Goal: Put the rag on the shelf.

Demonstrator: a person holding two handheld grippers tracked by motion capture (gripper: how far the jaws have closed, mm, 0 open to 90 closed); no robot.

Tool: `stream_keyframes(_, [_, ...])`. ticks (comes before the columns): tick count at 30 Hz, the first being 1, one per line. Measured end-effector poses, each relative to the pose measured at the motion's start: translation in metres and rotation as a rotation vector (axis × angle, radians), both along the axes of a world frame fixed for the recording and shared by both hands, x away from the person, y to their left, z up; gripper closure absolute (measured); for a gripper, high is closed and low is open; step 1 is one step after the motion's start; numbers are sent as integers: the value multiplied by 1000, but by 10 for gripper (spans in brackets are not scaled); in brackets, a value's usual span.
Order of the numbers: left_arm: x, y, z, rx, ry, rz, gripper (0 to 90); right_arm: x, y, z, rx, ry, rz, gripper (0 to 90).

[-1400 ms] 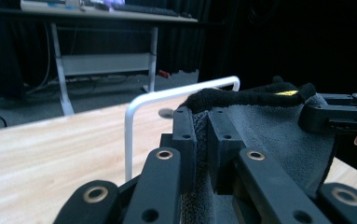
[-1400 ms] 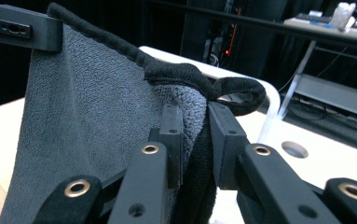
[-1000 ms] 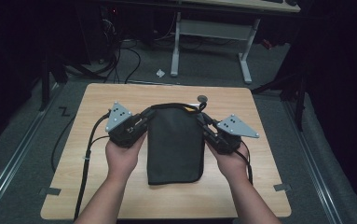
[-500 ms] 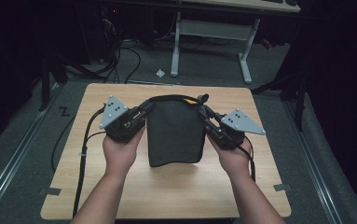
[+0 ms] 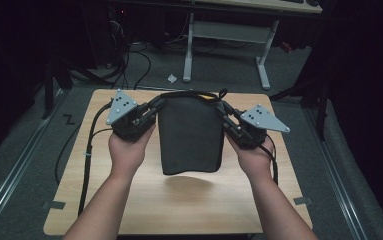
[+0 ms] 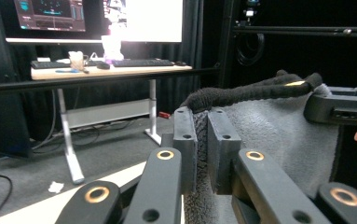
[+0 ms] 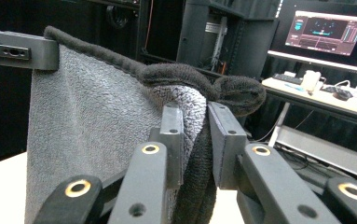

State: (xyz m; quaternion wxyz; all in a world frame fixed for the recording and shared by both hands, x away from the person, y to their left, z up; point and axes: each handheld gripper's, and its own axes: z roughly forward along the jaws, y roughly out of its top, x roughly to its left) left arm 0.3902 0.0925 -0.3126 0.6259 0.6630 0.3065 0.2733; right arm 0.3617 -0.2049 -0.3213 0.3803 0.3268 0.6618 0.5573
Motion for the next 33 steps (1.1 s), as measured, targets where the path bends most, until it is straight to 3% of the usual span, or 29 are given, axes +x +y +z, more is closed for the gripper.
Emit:
stream_keyframes(4, [14, -1, 1, 16, 12, 14, 834, 10, 3, 2, -29, 3, -11, 777])
stream_keyframes(8, [28, -1, 1, 12, 21, 19, 834, 22, 2, 4, -14, 15, -11, 778])
stream_keyframes(17, [57, -5, 3, 50, 20, 41, 839, 57, -2, 7, 5, 56, -12, 778])
stream_keyframes(26, [85, -8, 5, 70, 32, 63, 847, 85, -1, 3, 21, 54, -25, 778])
stream_keyframes(33, [110, -12, -2, 78, 69, 74, 847, 109, -3, -4, 9, 71, -31, 777])
